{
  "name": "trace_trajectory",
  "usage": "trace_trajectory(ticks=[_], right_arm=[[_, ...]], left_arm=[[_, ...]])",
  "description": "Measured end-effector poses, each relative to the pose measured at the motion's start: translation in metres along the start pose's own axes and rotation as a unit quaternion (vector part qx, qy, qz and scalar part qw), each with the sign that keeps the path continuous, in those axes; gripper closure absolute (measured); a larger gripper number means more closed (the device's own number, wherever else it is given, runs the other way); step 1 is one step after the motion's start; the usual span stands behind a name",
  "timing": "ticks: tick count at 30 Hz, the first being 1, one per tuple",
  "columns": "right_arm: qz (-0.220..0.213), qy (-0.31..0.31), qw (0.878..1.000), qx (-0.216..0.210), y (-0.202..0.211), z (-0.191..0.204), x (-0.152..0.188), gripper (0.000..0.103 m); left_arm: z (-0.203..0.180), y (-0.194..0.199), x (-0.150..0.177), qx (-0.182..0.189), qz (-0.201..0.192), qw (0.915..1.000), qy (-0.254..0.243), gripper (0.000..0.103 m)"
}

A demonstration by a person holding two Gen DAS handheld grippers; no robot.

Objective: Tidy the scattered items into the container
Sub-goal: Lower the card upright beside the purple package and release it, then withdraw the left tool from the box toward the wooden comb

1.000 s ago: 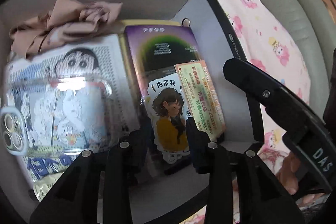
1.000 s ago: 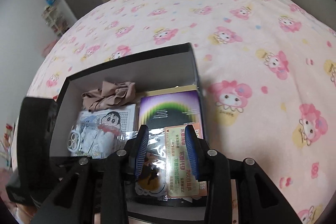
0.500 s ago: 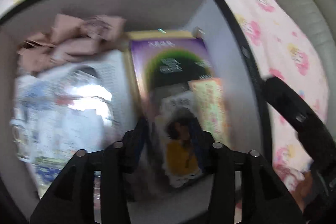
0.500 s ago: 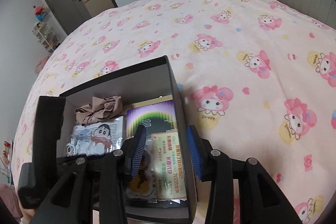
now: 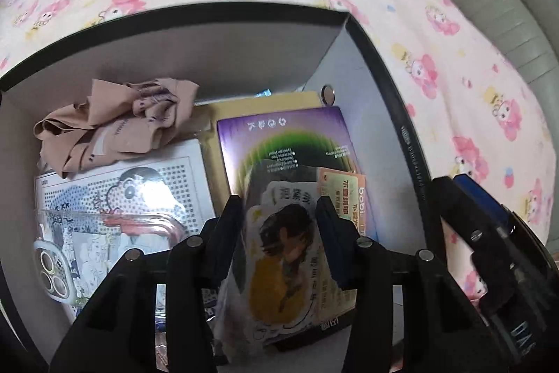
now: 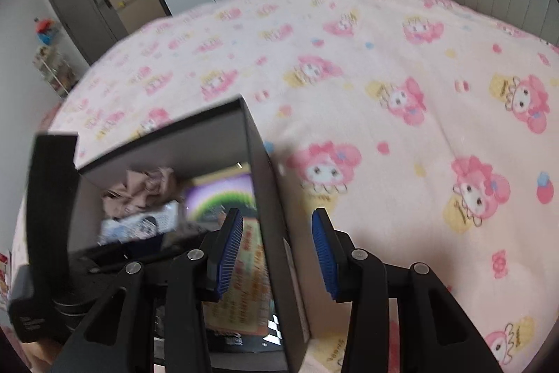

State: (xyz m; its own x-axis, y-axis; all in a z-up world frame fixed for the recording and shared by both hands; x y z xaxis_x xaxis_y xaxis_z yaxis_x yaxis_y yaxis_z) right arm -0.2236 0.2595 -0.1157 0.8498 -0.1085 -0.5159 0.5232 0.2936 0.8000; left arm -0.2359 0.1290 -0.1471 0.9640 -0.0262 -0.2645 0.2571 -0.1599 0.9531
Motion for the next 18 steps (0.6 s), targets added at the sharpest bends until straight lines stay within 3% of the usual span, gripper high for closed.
trace_trajectory(ticks=[3,10,14,18], right_arm=[[0.027,-0.009,1.000,0.001,-0.010,-0.006,0.003,0.066],[0.070,-0.040,0.996,-0.025,-0.018,-0.016,0.016,0.066],[0.041,-0.028,0.999,-0.005,-0.006,-0.011,0.016,0.066],[-0.005,-0.012,1.000,0.014,0.023,-0.005,0.019,0.060]], left_arm=[[-0.003,-0.004,0.001,-0.010,0.009,0.9999,-0.002,0.060],[0.001,0.001,0.015,0.019,0.040,0.9989,-0.013,0.060],[0.005,0.028,0.019,0.000,-0.011,0.9999,-0.013,0.060],[0.006,0.068,0.028,0.013,-0.067,0.9976,-0.013,0.055]])
Point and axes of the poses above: each gripper's, at about its wrist camera, not at the fingertips, and y roughly against the way its jaws point, z to its left, x to its underside, the point moved 3 cm from there along -y, roughly the way its jaws point, and after that the axes turned 7 degrees about -x, right-handed, at the moved point
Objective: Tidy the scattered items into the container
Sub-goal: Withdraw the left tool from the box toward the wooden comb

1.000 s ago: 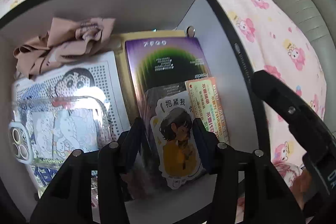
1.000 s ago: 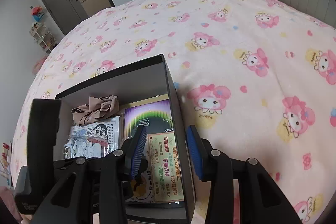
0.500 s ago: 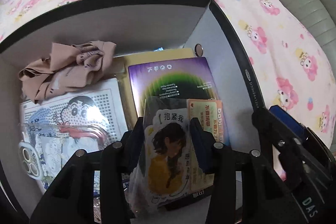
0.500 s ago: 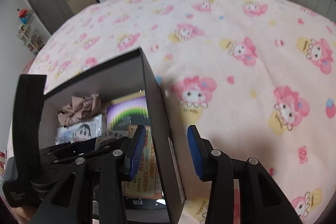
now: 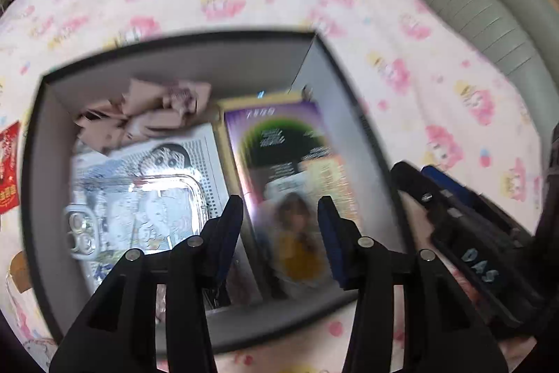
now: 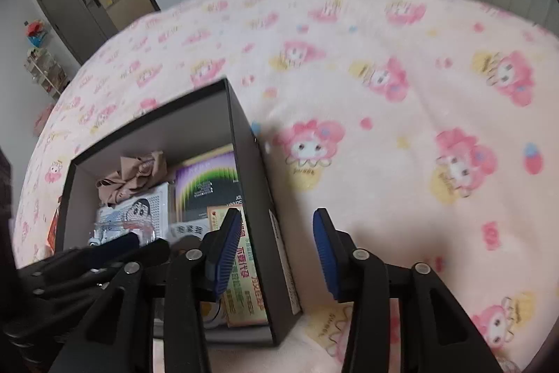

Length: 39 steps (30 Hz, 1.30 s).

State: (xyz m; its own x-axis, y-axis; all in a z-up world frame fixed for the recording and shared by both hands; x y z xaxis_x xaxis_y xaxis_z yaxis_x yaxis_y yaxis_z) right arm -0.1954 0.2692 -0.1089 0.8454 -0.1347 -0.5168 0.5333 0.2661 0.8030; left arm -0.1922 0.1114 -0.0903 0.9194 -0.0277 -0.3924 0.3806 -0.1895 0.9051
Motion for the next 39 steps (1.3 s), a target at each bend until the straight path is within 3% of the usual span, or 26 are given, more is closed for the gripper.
trace_trajectory(ticks=[6,17,29,35,39], right_arm=[[-0.029,0.003,1.000,-0.003,0.036,0.011,0.023,0.054],[-0.019,0.028,0.999,-0.019,0.070,0.048,0.074,0.053],[-0.003,0.112,0.993,-0.042,0.087,0.122,0.103,0.053],[-0.004,0.157,0.987,-0.018,0.081,0.160,0.117,0.053],[0.011,0.182,0.983,-0.035,0.072,0.186,0.124,0.053]], left_arm=[[0.001,0.054,0.025,0.006,-0.050,0.9986,-0.016,0.046],[0.010,0.103,0.082,0.010,-0.063,0.9970,-0.044,0.044],[0.066,0.146,0.118,-0.004,-0.083,0.9964,-0.018,0.044],[0.102,0.149,0.130,-0.024,-0.085,0.9960,0.013,0.044],[0.133,0.153,0.141,-0.027,-0.088,0.9947,0.045,0.044]])
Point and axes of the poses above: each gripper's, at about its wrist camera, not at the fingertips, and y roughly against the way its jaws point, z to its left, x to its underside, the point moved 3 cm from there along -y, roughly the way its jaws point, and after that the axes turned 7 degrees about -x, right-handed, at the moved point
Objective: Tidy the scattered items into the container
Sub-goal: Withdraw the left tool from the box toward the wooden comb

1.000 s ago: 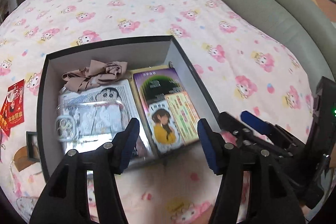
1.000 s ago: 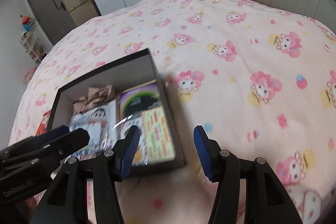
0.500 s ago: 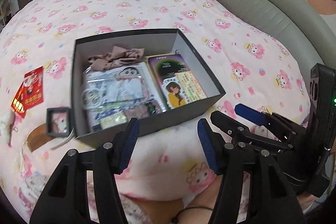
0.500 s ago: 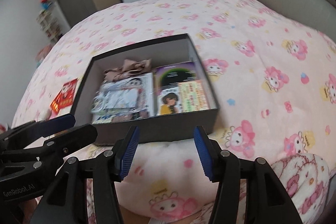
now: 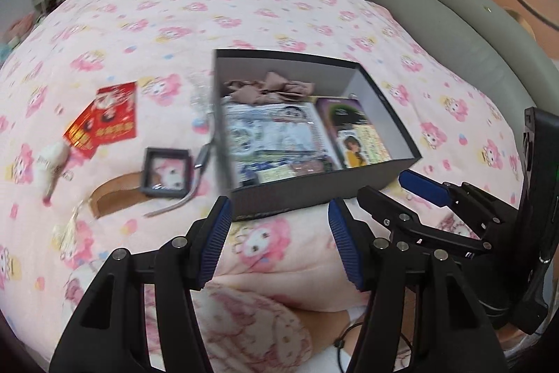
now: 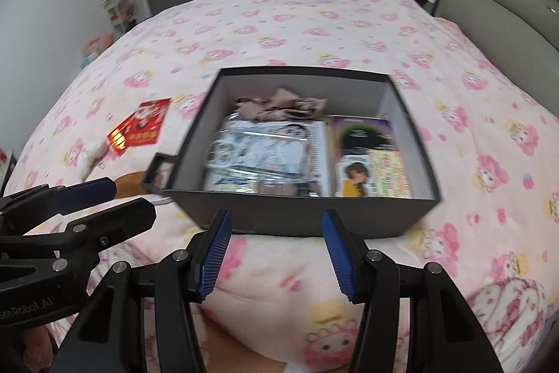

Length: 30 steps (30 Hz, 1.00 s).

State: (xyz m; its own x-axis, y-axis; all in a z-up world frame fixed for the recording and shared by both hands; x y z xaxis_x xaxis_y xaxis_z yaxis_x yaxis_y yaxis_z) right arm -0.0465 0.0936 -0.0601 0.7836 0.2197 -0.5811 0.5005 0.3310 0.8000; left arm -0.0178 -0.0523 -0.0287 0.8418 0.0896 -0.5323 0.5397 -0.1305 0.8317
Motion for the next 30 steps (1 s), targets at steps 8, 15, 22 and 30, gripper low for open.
trace_trajectory(ticks=[8,15,22,30], right_arm=[[0.031,0.061,0.996,-0.065,-0.038,0.079,-0.015,0.053],[0.067,0.126,0.987,-0.070,-0.086,0.154,-0.018,0.053],[0.133,0.142,0.974,-0.114,-0.143,0.192,-0.016,0.053],[0.208,0.107,0.963,-0.135,-0.199,0.188,-0.001,0.053]], left_arm=[[0.086,0.016,0.016,-0.049,-0.010,0.9960,0.075,0.045],[0.166,0.006,0.037,-0.077,-0.002,0.9873,0.139,0.045],[0.235,-0.031,0.055,-0.057,0.029,0.9758,0.209,0.042],[0.271,-0.091,0.050,0.032,0.097,0.9688,0.226,0.044]])
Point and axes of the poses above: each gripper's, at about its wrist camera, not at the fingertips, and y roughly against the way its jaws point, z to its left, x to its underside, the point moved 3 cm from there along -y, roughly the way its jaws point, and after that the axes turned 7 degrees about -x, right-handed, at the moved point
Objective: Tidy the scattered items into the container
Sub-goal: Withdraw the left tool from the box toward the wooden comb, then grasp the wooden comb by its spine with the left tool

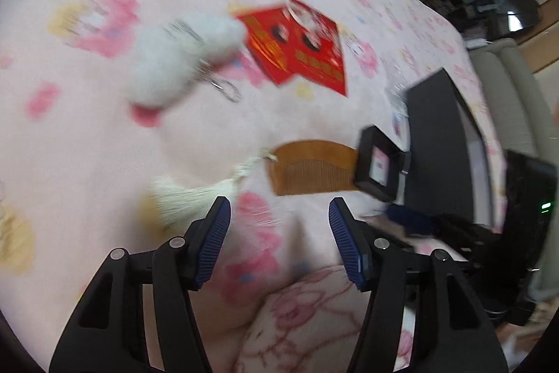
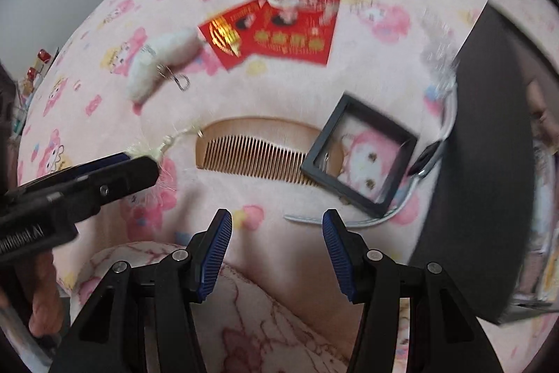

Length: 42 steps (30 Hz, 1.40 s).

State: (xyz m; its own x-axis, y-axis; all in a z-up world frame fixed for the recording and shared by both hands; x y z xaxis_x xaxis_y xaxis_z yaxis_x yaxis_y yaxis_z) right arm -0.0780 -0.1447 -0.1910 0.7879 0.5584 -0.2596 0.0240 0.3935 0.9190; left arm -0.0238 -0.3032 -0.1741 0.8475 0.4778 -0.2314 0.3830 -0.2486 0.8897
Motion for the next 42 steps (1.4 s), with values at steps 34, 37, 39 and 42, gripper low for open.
trace_trajectory(ticks=[34,37,39,42], right_arm=[[-0.004,-0.101,0.995,-0.018,-0.026,-0.039,-0.017,0.053],[-0.009,-0.097,0.995,-0.025,-0.024,-0.038,-0.019,0.053],[-0.010,-0.093,0.995,-0.026,-0.024,-0.036,-0.019,0.053],[-0.012,-0.089,0.996,-0.030,-0.022,-0.033,-0.019,0.053]], left_arm=[[0.025,-0.037,-0.018,0.087,0.042,0.9953,0.009,0.070],[0.015,-0.050,-0.028,0.100,0.048,0.9938,0.000,0.062],[0.009,-0.059,-0.033,0.100,0.056,0.9934,-0.001,0.070],[0.000,-0.059,-0.037,0.097,0.047,0.9941,-0.015,0.087]])
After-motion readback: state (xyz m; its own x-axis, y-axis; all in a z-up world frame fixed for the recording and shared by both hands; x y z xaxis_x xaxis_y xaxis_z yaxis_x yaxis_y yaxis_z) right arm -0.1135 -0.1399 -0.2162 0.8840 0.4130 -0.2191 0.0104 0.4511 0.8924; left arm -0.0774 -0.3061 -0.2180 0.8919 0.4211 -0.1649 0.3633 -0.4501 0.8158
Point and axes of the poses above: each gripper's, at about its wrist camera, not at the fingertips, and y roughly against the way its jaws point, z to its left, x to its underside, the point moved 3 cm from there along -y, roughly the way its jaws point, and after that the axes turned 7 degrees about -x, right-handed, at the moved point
